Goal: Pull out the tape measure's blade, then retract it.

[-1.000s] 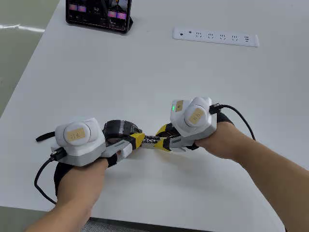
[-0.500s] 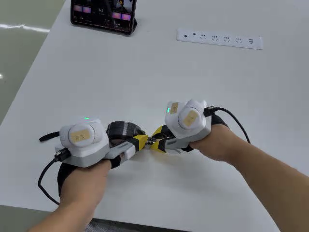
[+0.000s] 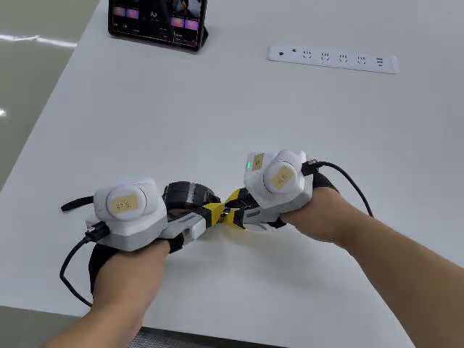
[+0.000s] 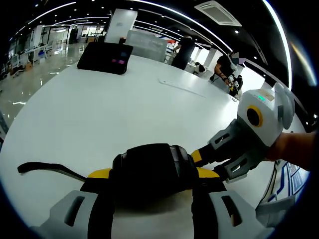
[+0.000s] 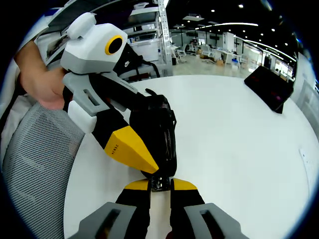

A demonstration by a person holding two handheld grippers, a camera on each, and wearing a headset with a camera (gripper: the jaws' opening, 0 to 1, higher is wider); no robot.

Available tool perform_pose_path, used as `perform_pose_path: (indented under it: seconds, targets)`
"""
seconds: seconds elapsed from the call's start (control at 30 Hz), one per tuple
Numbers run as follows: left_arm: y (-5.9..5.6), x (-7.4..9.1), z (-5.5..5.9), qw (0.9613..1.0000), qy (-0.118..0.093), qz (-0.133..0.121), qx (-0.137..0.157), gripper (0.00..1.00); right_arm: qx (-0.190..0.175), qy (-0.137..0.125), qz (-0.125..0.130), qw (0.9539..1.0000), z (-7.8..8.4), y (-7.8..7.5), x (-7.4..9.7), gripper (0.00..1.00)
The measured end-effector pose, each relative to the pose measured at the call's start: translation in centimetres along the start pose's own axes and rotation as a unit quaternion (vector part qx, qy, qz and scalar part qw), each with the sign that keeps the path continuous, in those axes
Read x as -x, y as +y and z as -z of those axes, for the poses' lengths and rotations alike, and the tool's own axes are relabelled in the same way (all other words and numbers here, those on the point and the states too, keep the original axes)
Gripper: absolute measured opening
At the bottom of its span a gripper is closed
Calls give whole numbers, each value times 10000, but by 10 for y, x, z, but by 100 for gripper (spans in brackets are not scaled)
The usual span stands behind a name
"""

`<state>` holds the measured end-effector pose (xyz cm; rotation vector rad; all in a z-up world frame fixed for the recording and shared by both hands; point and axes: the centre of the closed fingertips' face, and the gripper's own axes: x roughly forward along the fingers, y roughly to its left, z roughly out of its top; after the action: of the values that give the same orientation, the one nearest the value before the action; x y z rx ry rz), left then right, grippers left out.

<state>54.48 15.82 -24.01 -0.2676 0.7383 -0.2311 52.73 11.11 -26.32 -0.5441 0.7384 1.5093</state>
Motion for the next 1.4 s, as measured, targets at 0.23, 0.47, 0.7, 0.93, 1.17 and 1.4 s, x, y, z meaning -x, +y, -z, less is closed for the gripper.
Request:
perform_pose_path:
  seconds: [0.23, 0.47, 0.7, 0.93, 1.17, 1.4]
  targets:
    - [-1, 0, 1, 10000, -3, -13, -21, 59, 15, -12, 13, 10000, 0, 0, -1, 11]
    - [-1, -1, 0, 10000, -5, -22, -7, 59, 28, 0, 22, 10000, 0, 0, -1, 11]
    - [-1, -1, 0, 10000, -17, -22, 9, 59, 35, -7, 33, 10000, 0, -1, -2, 11]
    - [-1, -1, -1, 10000, -21, -26, 12, 60, -9, -9, 55, 10000, 0, 0, -2, 12]
    - [-2, 0, -1, 10000, -34, -3, 6, 60, 35, -19, 103, 9999, -1, 0, 0, 19]
    - [-3, 1, 1, 9999, 47, 57, -104, 61, -8, -71, 95, 9999, -3, 0, 1, 25]
